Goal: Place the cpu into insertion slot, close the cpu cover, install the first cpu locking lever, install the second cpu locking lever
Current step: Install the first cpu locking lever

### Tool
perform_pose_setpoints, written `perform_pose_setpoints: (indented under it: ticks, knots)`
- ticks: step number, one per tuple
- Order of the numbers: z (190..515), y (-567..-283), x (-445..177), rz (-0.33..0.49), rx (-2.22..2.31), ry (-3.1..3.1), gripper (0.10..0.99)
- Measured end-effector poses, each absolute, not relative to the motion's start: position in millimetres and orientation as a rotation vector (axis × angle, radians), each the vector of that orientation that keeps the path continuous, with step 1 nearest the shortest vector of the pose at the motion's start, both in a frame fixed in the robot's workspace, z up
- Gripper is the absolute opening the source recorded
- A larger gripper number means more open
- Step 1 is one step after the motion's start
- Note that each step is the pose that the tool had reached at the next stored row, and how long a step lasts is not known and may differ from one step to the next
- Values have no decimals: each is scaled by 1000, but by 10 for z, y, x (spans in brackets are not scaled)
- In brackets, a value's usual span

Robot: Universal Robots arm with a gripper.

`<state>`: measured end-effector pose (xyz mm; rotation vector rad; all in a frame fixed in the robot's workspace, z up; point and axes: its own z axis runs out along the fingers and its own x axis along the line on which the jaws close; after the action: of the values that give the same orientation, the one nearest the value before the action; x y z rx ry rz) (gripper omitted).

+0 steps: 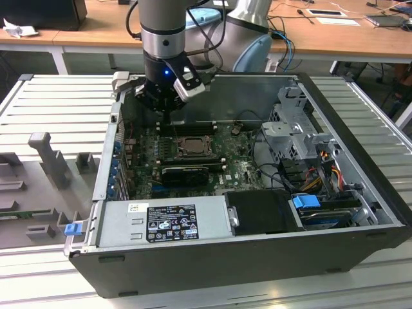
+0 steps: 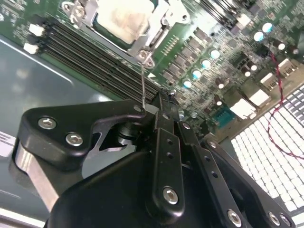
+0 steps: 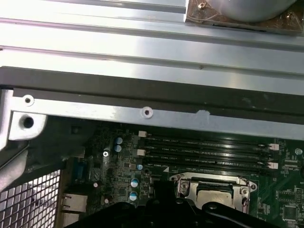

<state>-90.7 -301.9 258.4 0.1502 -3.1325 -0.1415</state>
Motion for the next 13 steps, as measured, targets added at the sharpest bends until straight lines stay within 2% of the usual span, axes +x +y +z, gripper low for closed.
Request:
perform_pose_setpoints:
  ticks: [13]
  knots:
    - [2572,-3023,-485,-147,149,-3132,106]
